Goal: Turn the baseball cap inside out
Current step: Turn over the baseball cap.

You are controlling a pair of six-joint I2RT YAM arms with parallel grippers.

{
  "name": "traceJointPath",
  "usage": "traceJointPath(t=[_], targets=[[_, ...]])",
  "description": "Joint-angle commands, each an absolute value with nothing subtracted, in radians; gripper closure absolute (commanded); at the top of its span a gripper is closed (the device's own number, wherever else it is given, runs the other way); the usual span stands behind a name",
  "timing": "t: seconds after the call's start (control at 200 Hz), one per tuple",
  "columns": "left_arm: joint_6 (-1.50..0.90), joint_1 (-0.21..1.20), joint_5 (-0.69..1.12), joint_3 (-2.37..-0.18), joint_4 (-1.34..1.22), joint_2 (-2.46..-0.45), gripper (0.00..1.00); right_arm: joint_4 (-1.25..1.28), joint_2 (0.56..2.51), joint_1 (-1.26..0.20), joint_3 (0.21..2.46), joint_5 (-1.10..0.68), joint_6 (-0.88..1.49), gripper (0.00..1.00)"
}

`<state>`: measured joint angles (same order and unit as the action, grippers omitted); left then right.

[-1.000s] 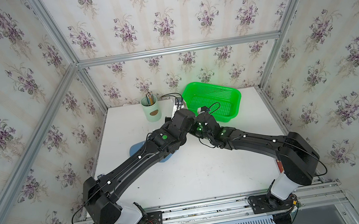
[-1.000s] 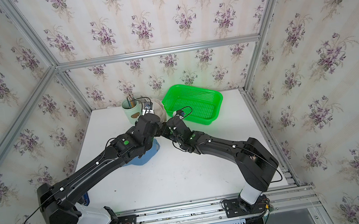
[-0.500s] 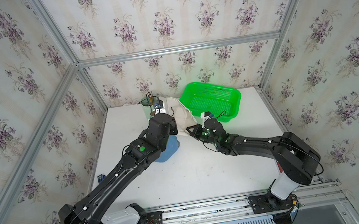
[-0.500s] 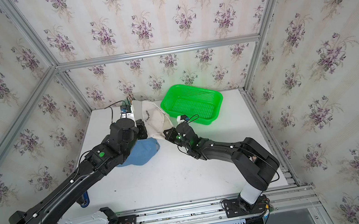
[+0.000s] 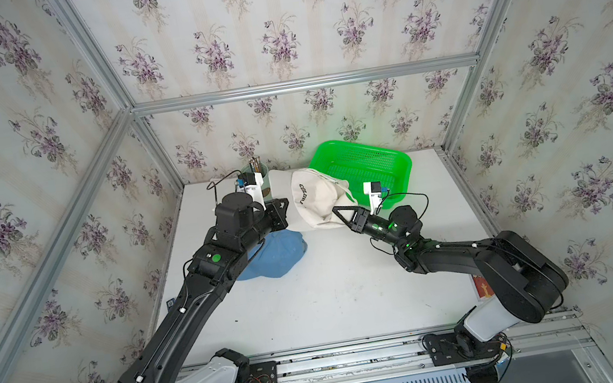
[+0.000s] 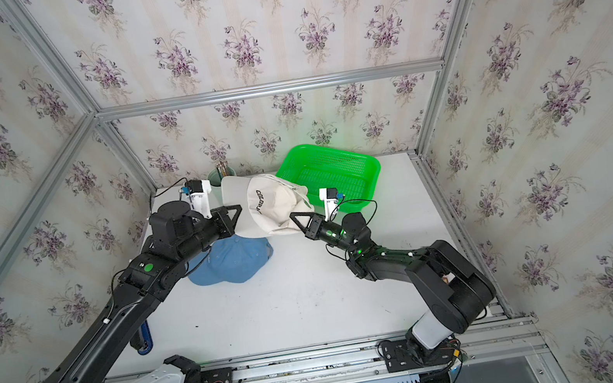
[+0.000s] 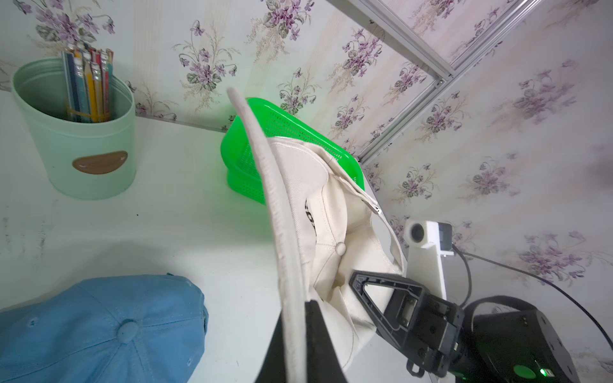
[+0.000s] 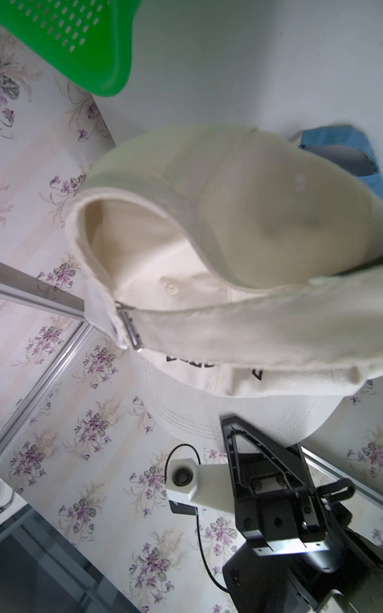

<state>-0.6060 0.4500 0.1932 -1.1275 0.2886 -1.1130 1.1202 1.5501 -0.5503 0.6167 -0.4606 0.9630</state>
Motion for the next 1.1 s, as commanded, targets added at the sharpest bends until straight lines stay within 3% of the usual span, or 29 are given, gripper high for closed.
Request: traceJointPath(t=[0.0, 0.035, 0.11, 0.155, 0.285, 0.475, 0.629, 0.899, 1.094], targets=[[-0.543, 0.446, 0.192, -1.172, 0.35, -1.118, 1.0, 0.933, 1.531, -0.509, 0.666, -0.479, 0.823, 0.79], [-0.527, 0.448, 0.172, -1.178, 0.366, -1.118, 1.0, 0.798, 1.518, -0.511, 0.694, -0.438, 0.779, 0.71], [-0.51, 0.452, 0.139, -1.17, 0.366, -1.12, 1.0, 0.635, 1.504, -0.512, 0.73, -0.374, 0.741, 0.67], [-0.504, 0.458, 0.13, -1.162, 0.353, -1.127, 1.0, 0.576, 1.497, -0.514, 0.741, -0.347, 0.738, 0.58], [-0.457, 0.532, 0.033, -1.15, 0.332, -1.158, 1.0, 0.395, 1.482, -0.521, 0.79, -0.303, 0.731, 0.52], [-0.359, 0.676, -0.172, -1.133, 0.263, -1.19, 1.0, 0.002, 1.403, -0.66, 0.957, -0.008, 0.625, 0.47], [-0.329, 0.724, -0.253, -1.097, 0.196, -1.205, 1.0, -0.152, 1.39, -0.734, 1.05, 0.174, 0.599, 0.44], [-0.31, 0.757, -0.396, -1.09, 0.182, -1.195, 1.0, -0.263, 1.389, -0.776, 1.048, 0.272, 0.618, 0.44], [-0.29, 0.757, -0.375, -1.122, 0.201, -1.228, 1.0, -0.27, 1.313, -0.778, 1.04, 0.292, 0.63, 0.43]])
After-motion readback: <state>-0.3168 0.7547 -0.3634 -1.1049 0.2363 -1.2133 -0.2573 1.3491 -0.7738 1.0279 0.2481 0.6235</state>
